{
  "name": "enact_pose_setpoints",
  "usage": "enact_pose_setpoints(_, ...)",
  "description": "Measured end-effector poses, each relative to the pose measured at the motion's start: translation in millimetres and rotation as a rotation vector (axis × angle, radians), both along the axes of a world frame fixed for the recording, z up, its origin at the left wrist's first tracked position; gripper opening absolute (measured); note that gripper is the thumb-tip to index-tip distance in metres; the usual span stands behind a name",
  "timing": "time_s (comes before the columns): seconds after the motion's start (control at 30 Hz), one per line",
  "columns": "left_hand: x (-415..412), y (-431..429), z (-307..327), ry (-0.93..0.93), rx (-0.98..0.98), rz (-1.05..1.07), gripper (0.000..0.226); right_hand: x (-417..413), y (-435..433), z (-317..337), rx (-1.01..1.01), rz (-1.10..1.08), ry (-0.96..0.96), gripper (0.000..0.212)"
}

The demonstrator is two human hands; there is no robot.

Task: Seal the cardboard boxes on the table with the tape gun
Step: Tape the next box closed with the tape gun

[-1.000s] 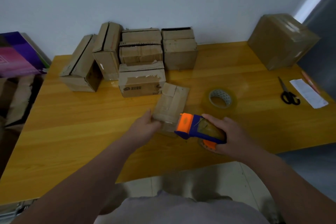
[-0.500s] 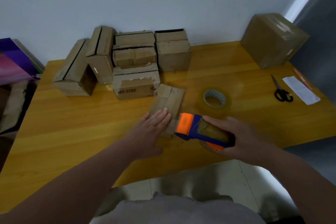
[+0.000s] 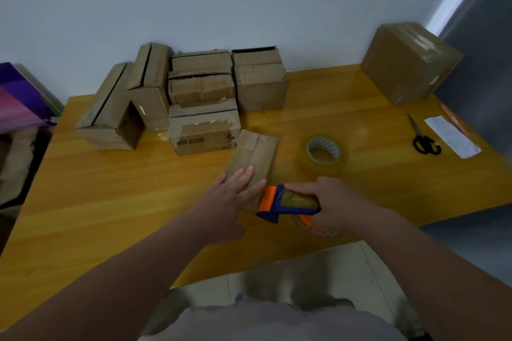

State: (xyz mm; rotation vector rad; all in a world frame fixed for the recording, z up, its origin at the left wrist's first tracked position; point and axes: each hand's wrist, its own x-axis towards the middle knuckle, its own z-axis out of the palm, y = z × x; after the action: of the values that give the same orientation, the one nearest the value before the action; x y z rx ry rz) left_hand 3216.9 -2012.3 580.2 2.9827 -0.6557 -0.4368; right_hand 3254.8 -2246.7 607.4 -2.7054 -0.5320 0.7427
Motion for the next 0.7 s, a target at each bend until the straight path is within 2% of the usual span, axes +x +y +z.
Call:
enact_pose_setpoints(0.1, 0, -2, 0, 0.013, -0.011, 0.02, 0.102, 8, 6, 11, -0.043, 0.011, 0.034, 0.068)
enact_pose_setpoints(0.2, 1, -3, 0, 0.019, -0.012, 0.032, 0.101, 15, 10, 15, -0.002, -0.087, 0.195, 0.061)
enact_pose_setpoints(0.3, 1, -4, 3, 0.016, -0.024, 0.045, 0.099, 10, 18, 3, -0.107, -0.018, 0.291, 0.057)
enact_pose_setpoints(0.4, 2, -3, 3, 0.019, -0.042, 0.068, 0.095, 5, 13, -8, 0.019, -0.089, 0.32, 0.055)
enact_pose_setpoints(0.57, 3, -5, -3, -0.066, -0.055, 0.118, 0.085, 21, -27, -15, 0.234, -0.315, 0.087, 0.081)
enact_pose_setpoints(0.63, 4, -6, -5, -0.109, -0.044, 0.126, 0.082, 21, -36, -24, 0.208, -0.303, -0.022, 0.074)
enact_pose_setpoints(0.7, 5, -6, -5, -0.157, -0.047, 0.126, 0.078, 13, -41, -33, 0.11, -0.231, -0.053, 0.063)
